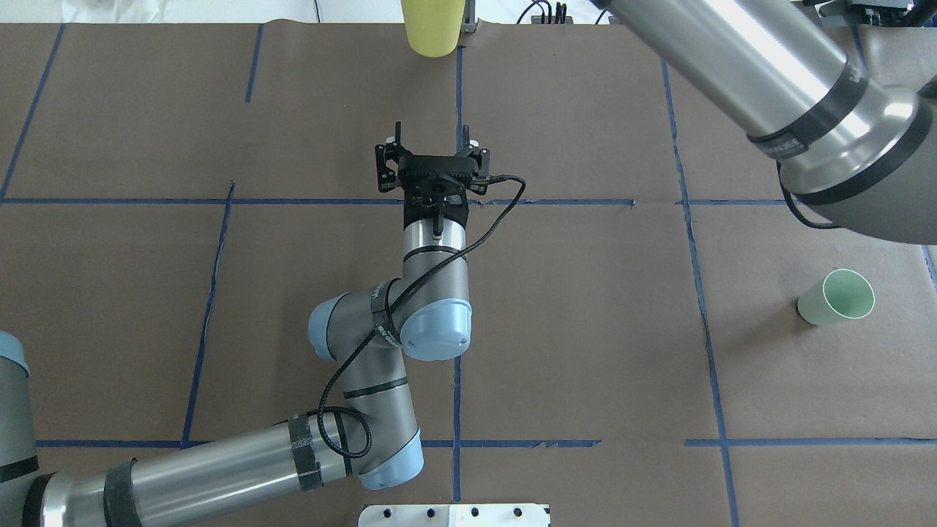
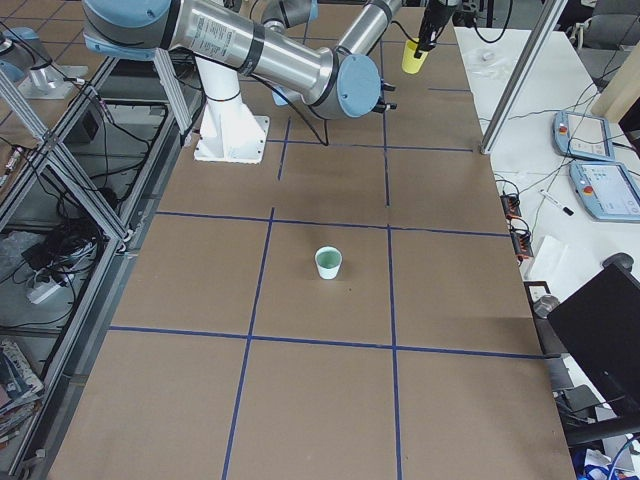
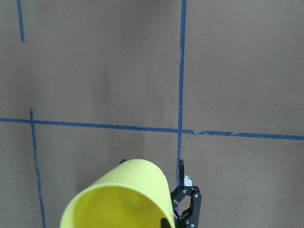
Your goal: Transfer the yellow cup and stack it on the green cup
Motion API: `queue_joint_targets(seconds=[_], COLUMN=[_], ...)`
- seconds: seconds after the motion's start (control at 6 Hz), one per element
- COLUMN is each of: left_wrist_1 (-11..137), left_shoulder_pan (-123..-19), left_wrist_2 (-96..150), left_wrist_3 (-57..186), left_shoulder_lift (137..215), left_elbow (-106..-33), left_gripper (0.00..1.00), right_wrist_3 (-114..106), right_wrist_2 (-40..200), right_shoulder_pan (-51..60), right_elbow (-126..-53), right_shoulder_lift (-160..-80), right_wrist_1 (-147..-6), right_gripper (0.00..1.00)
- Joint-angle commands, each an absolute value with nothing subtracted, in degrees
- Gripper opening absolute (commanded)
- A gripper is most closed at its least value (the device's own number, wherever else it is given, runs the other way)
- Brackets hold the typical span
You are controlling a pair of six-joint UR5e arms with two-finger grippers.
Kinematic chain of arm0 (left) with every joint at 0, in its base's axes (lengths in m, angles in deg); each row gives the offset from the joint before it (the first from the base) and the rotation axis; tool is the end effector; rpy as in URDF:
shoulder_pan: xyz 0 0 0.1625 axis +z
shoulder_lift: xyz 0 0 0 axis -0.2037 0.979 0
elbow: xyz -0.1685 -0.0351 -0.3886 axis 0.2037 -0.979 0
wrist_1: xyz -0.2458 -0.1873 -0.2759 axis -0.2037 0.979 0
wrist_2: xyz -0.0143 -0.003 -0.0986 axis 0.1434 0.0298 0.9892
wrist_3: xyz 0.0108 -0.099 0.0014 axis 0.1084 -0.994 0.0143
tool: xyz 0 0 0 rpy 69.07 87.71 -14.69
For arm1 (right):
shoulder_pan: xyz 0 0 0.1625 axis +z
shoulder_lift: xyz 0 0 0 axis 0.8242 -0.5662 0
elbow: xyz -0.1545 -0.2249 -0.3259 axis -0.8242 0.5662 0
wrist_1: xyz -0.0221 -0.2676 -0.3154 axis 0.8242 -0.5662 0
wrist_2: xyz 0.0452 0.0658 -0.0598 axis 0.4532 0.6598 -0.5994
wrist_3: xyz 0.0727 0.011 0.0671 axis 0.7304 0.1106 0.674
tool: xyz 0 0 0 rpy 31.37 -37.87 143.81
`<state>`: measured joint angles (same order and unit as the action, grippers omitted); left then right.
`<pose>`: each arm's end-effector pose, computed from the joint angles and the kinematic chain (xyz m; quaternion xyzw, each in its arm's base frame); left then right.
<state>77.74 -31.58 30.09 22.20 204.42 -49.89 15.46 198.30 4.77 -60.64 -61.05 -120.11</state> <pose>0.6114 -0.4585 0.1712 0.6110 0.2395 -0.2330 0.7177 -0.3325 -0.6954 -0.0507 -0.0794 -0.4505 -0.0367 0.8885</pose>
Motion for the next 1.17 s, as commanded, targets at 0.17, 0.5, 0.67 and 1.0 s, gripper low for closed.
queue_joint_targets(seconds=[0.17, 0.5, 0.67, 1.0], left_wrist_1=[78.4, 78.0, 77.5, 63.2], left_shoulder_pan=[-32.8, -39.4, -43.3, -51.9], left_wrist_2=[33.4, 45.4, 54.5, 73.4], left_wrist_3=[31.4, 37.0, 37.0, 37.1], left_shoulder_lift=[203.0, 199.2, 194.2, 190.1], left_elbow=[-52.7, -58.5, -62.5, -66.2], left_gripper=[0.98, 0.94, 0.93, 0.94], right_wrist_3=[14.9, 10.6, 7.7, 3.1], right_wrist_2=[199.7, 199.0, 198.5, 196.9], right_shoulder_pan=[9.9, 10.9, 12.1, 13.0], right_elbow=[-62.6, -73.4, -76.9, -88.8], right_shoulder_lift=[-63.4, -73.6, -77.3, -88.7], right_wrist_1=[-120.0, -120.0, -120.1, -120.1], right_gripper=[0.00, 0.00, 0.00, 0.00])
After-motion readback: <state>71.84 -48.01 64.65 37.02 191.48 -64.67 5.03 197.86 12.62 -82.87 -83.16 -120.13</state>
